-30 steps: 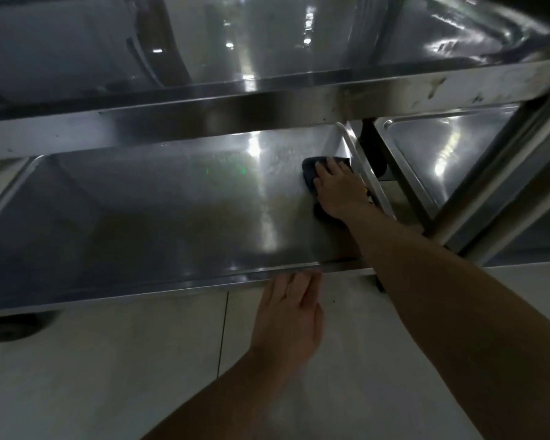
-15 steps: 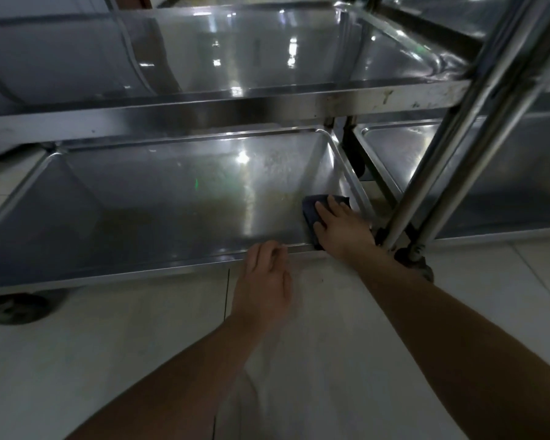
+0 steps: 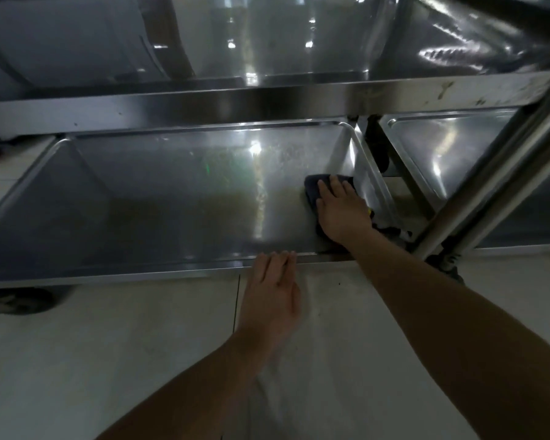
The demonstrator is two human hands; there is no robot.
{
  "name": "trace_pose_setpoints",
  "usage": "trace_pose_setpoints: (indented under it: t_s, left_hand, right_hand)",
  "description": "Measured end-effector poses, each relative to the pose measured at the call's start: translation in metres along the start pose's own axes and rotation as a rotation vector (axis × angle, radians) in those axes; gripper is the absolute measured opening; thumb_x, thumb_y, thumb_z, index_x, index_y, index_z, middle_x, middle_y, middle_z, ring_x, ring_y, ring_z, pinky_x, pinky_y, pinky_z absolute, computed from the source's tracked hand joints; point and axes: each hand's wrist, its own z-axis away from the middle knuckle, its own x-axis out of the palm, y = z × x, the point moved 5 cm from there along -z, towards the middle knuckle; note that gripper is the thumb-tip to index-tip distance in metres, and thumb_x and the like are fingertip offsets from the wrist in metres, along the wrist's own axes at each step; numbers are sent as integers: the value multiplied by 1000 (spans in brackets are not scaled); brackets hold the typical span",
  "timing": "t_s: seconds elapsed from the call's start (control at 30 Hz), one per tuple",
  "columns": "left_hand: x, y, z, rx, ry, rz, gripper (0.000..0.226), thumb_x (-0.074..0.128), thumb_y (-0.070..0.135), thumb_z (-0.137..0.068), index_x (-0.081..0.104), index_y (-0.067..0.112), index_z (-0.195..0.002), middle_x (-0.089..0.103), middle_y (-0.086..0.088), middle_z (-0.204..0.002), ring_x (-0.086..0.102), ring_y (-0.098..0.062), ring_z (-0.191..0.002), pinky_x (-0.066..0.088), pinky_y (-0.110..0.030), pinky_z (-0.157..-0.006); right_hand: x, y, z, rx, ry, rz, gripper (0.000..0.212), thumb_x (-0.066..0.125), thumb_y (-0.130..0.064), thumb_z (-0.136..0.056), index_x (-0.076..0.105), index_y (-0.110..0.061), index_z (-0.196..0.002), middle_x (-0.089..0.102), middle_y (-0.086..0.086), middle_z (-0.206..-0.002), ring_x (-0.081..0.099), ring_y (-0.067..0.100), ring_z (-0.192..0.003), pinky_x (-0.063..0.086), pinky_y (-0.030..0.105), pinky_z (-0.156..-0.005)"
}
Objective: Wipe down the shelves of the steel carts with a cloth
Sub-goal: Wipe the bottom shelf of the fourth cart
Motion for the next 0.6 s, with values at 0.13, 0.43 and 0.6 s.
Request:
trace_pose_setpoints:
  t_s: [0.13,0.43,0.6]
  left_hand:
    - [1,-3,0,-8,-48,1,51,40,16,-96,56,-2,-141,57,-13,-134,52,-35,-122,36,-41,-117]
    - [0,-10,-1,-3,-55,104,51,39,17,-97,56,-1,-142,58,-12,-132,50,-33,-122,41,-41,-113]
    - [-18,-9,-4,-46,-51,172,53,37,20,-92,63,3,-135,62,-9,-125,42,-22,-118,47,-32,-102]
  right_hand:
    - [-1,-1,-44,37,27,-22,57,23,-39,-104,33,-14,-155,28,16,-161,29,39,-145,32,55,-113]
    - [3,-35,-45,-31,-55,-50,54,25,-37,-108,19,-21,-159,12,7,-167,15,31,-152,27,52,-116]
    - [6,-35,10,-37,-97,1,55,23,-37,-108,14,-20,-159,6,7,-168,12,31,-152,24,50,-118]
